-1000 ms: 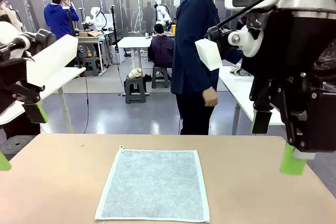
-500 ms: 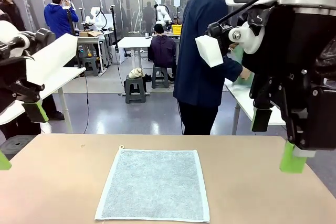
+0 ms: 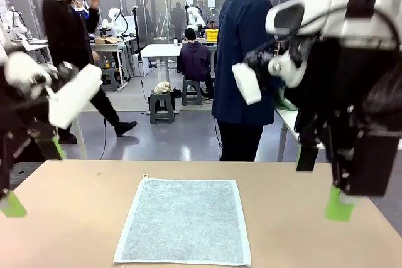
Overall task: Fold the towels and place them in the basket.
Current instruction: When a person lays out a Towel with hook on the table, fold it in half twice.
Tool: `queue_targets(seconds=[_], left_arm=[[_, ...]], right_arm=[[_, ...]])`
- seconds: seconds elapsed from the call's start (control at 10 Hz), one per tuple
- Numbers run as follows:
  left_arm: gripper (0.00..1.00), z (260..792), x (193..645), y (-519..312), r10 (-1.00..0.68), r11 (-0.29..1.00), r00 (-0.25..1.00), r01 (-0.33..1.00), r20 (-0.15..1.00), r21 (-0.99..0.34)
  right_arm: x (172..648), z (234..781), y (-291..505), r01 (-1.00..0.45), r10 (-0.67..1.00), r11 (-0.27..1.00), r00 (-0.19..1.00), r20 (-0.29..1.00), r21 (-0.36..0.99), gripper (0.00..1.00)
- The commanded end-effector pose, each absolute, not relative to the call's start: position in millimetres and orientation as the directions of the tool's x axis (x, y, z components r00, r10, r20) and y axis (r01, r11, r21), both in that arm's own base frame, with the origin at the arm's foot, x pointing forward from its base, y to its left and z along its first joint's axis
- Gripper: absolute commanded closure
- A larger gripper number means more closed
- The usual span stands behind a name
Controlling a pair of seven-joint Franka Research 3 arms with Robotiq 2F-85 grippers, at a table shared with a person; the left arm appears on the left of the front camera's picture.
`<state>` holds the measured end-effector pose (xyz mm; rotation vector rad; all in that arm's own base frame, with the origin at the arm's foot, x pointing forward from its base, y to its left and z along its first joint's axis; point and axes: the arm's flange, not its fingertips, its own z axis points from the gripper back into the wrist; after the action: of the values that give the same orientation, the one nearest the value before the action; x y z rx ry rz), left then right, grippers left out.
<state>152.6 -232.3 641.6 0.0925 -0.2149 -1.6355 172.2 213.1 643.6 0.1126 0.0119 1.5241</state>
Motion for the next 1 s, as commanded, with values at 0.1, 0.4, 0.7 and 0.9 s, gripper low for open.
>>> queue_targets(seconds=[0.1,0.4,0.7,0.9], left_arm=[[0.00,576,173,-228,-0.993,-0.062,-0.078,0.983,0.090,0.172],[0.00,500,196,-231,-0.989,-0.069,-0.084,0.990,0.121,0.122],[0.00,447,221,-244,-0.990,-0.079,-0.092,0.990,0.109,0.117],[0.00,420,233,-251,-0.996,-0.067,-0.073,0.992,0.053,0.111]], right_arm=[[196,576,207,-0.991,0.995,0.021,0.033,0.090,0.132,0.00],[219,504,211,-0.994,0.994,0.022,0.033,0.103,0.104,0.00],[243,446,230,-0.998,0.996,0.022,0.027,0.090,0.061,0.00],[252,421,238,-0.999,0.996,0.050,0.051,0.072,0.020,0.00]])
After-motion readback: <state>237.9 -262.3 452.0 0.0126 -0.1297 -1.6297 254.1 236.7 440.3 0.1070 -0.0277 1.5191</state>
